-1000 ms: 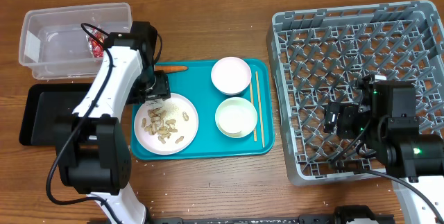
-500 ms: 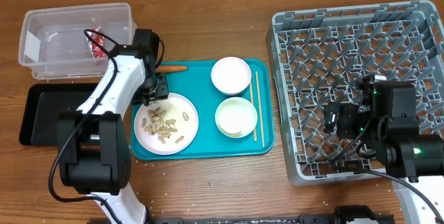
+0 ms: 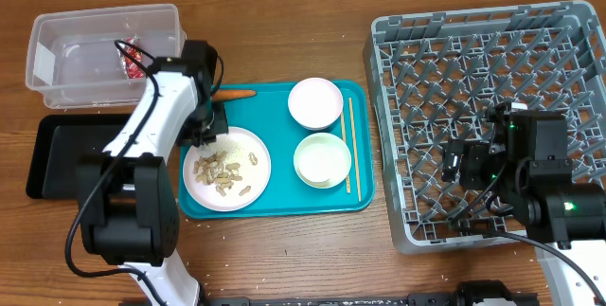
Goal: Sort waste into correct bins and load items into the dishwasher
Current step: 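Return the left gripper to the plate and grasp the white tissue, then move the tissue left and release it into the clear bin, then reach the left gripper to the stacked white bowls and grasp the top bowl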
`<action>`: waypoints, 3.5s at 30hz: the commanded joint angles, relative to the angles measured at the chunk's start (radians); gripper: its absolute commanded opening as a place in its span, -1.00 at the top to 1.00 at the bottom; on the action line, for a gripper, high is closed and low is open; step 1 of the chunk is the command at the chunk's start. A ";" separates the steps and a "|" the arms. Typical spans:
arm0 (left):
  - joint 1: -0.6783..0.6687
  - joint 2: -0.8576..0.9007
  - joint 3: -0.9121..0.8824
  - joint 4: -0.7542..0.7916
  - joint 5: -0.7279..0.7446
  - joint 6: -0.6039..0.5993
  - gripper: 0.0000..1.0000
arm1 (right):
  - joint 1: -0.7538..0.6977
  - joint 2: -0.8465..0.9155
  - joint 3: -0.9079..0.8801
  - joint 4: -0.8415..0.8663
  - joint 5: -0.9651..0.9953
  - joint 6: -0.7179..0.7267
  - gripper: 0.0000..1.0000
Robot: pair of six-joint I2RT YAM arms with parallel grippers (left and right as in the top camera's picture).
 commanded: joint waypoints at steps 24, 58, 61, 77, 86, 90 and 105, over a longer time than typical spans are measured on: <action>0.240 0.089 0.380 0.206 -0.088 -0.021 0.12 | -0.007 -0.004 0.032 0.003 0.006 0.005 -1.00; -0.264 -0.058 0.380 -0.363 0.312 0.064 -0.39 | -0.007 -0.004 0.032 0.002 0.005 0.005 -1.00; -0.327 -0.058 0.380 -0.360 0.304 0.019 -0.38 | -0.007 -0.004 0.032 0.002 0.005 0.005 -1.00; -0.521 0.072 0.378 -0.290 0.222 -0.045 -0.40 | -0.007 -0.004 0.032 -0.009 0.005 0.005 -1.00; -0.529 0.198 0.378 -0.307 0.222 -0.048 -0.22 | -0.007 -0.004 0.032 -0.010 0.005 0.005 -1.00; -0.529 0.214 0.378 -0.304 0.222 -0.047 0.34 | -0.007 -0.004 0.032 -0.010 0.005 0.005 -1.00; -0.506 0.210 0.395 -0.319 0.199 -0.042 0.92 | -0.007 -0.004 0.032 -0.013 0.006 0.005 -1.00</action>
